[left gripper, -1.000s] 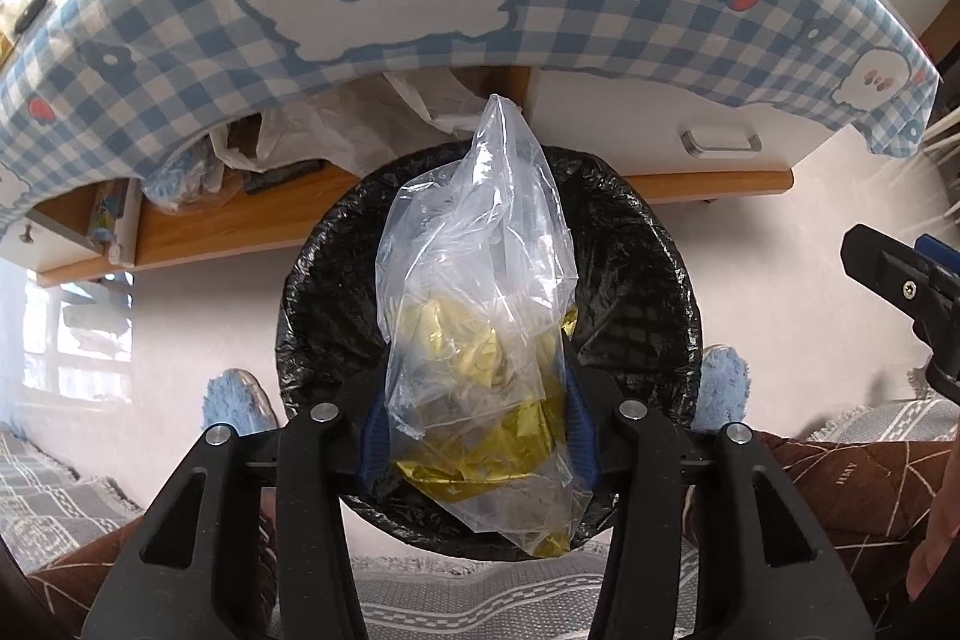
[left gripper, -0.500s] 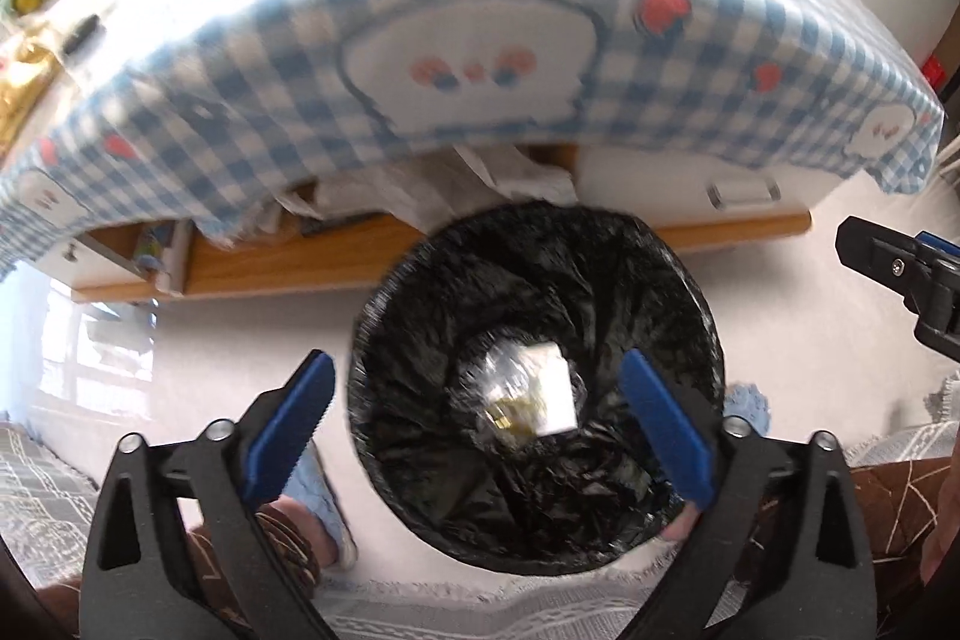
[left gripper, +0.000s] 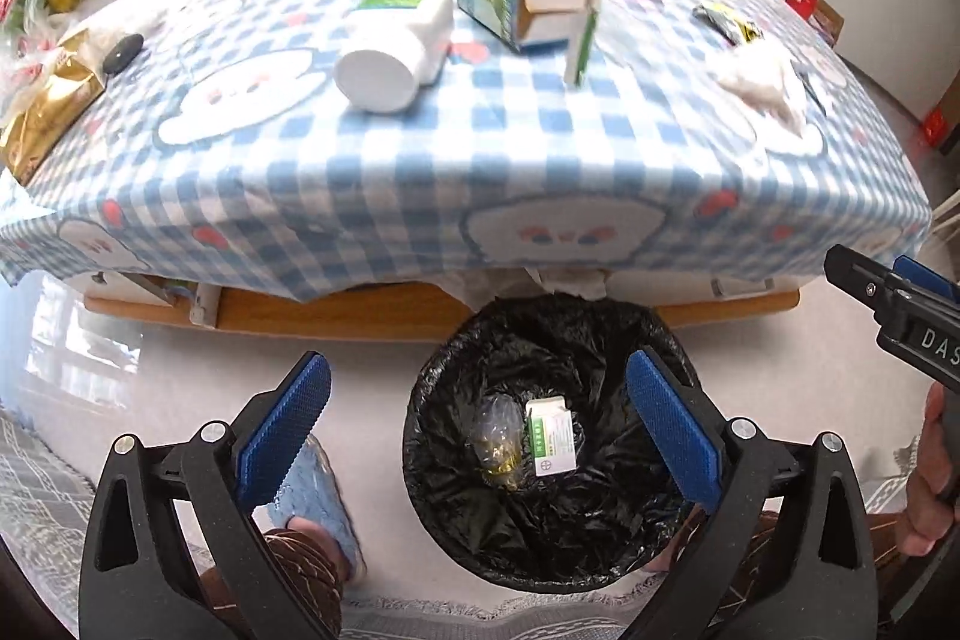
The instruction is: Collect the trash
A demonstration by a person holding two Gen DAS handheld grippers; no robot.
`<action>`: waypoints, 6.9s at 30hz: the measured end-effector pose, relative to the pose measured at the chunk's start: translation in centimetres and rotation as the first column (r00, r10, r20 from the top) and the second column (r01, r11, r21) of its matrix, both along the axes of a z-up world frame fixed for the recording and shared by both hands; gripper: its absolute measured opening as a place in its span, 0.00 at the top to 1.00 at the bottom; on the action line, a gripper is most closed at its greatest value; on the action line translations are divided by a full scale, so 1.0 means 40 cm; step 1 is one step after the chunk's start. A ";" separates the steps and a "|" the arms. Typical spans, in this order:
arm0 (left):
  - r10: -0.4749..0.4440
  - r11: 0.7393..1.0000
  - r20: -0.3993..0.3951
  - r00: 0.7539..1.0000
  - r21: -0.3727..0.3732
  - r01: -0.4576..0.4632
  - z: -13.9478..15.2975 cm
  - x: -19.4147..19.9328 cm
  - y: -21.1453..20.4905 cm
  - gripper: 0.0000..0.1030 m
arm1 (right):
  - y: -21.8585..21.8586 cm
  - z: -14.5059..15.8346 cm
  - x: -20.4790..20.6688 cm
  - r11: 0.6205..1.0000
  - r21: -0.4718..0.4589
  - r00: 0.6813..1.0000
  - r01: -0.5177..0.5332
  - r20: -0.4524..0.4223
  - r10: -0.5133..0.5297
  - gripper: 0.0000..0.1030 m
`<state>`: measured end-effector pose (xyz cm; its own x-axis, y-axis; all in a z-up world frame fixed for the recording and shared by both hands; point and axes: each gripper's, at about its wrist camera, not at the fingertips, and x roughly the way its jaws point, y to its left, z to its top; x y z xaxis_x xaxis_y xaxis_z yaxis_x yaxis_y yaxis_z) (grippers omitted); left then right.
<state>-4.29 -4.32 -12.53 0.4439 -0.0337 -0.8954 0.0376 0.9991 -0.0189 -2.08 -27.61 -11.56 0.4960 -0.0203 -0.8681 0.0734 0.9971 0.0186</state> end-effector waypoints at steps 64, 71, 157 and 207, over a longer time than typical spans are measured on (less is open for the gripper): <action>0.024 1.000 -0.042 0.999 -0.013 -0.024 0.061 0.381 0.102 0.60 | 0.012 0.008 0.301 0.997 0.071 1.000 -0.016 -0.003 0.016 0.73; 0.037 0.999 -0.016 0.999 -0.004 -0.037 0.082 0.366 0.112 0.60 | 0.010 0.029 0.295 0.997 0.077 1.000 -0.015 0.013 0.014 0.77; 0.048 0.999 0.058 0.997 -0.024 -0.047 0.141 0.050 0.154 0.60 | 0.100 0.139 0.017 0.993 0.091 0.996 -0.077 0.056 0.072 0.85; 0.113 0.993 -0.090 0.989 -0.007 -0.114 -0.166 -0.125 0.181 0.60 | 0.366 -0.365 -0.127 0.979 0.036 0.955 -0.200 -0.217 0.203 0.69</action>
